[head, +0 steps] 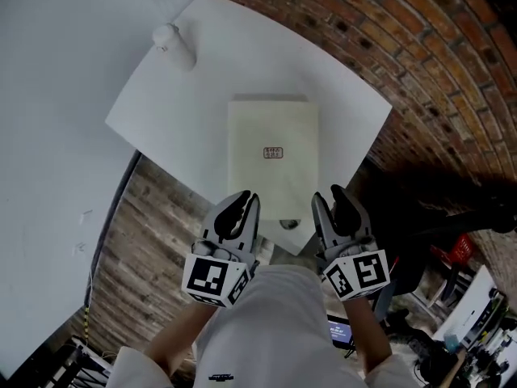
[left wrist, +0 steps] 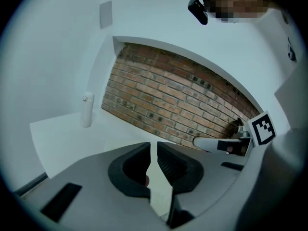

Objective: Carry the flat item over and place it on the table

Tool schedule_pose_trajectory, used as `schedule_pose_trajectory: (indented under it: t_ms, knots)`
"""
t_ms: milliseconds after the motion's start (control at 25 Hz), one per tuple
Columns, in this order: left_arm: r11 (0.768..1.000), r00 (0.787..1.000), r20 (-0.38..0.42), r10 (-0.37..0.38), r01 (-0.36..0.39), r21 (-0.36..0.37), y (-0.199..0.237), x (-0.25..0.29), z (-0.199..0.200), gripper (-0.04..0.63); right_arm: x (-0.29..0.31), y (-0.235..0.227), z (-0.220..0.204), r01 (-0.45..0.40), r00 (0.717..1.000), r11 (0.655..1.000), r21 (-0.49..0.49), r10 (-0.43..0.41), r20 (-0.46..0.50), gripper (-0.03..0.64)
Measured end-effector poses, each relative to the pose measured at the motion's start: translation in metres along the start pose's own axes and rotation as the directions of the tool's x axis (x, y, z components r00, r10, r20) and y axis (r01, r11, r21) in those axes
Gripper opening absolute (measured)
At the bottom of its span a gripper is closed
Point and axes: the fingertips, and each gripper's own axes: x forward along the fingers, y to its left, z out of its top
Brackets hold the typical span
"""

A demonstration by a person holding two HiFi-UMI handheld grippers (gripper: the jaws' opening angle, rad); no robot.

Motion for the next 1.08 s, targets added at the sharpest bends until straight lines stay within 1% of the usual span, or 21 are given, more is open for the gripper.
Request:
schedule_pose_trajectory:
  t_ms: [80, 200, 400, 600, 760, 880, 960, 1080]
  knots:
    - [1.0, 1.0, 0.015, -0.022, 0.022, 0.009, -0.006, -0.007, 0.007, 0.048, -0.008, 0.011, 0.009, -0.021, 1.0, 1.0, -0.001, 0.021, 0.015, 0.17]
    - [0.999, 0.999, 0.036, -0.039, 0.039, 0.021, -0.014, -0.017, 0.016, 0.041, -0.02, 0.024, 0.022, -0.058, 0.997, 0.998, 0.039, 0.056, 0.043, 0.17]
    - [0.999, 0.996, 0.076, -0.041, 0.038, 0.034, -0.021, -0.038, 0.033, 0.04, -0.036, 0.041, 0.044, -0.077, 0.994, 0.997, 0.011, 0.076, 0.083, 0.17]
    - [0.998, 0.994, 0.097, -0.053, 0.05, 0.025, -0.031, -0.055, 0.041, 0.037, -0.054, 0.054, 0.057, -0.079, 0.99, 0.996, -0.036, 0.082, 0.114, 0.169]
    - [0.997, 0.992, 0.109, -0.068, 0.065, 0.032, -0.04, -0.062, 0.045, 0.035, -0.065, 0.055, 0.056, -0.061, 0.989, 0.998, -0.031, 0.065, 0.133, 0.16]
    - [0.996, 0.99, 0.117, -0.078, 0.074, 0.041, -0.046, -0.067, 0.049, 0.035, -0.072, 0.055, 0.056, -0.042, 0.989, 0.999, -0.033, 0.047, 0.143, 0.136]
    - [0.996, 0.99, 0.118, -0.079, 0.074, 0.045, -0.048, -0.07, 0.049, 0.035, -0.076, 0.057, 0.056, -0.042, 0.988, 0.999, -0.03, 0.046, 0.15, 0.061]
    - [0.996, 0.99, 0.114, -0.078, 0.073, 0.046, -0.049, -0.073, 0.049, 0.035, -0.081, 0.059, 0.057, -0.051, 0.985, 0.999, -0.015, 0.053, 0.163, 0.043]
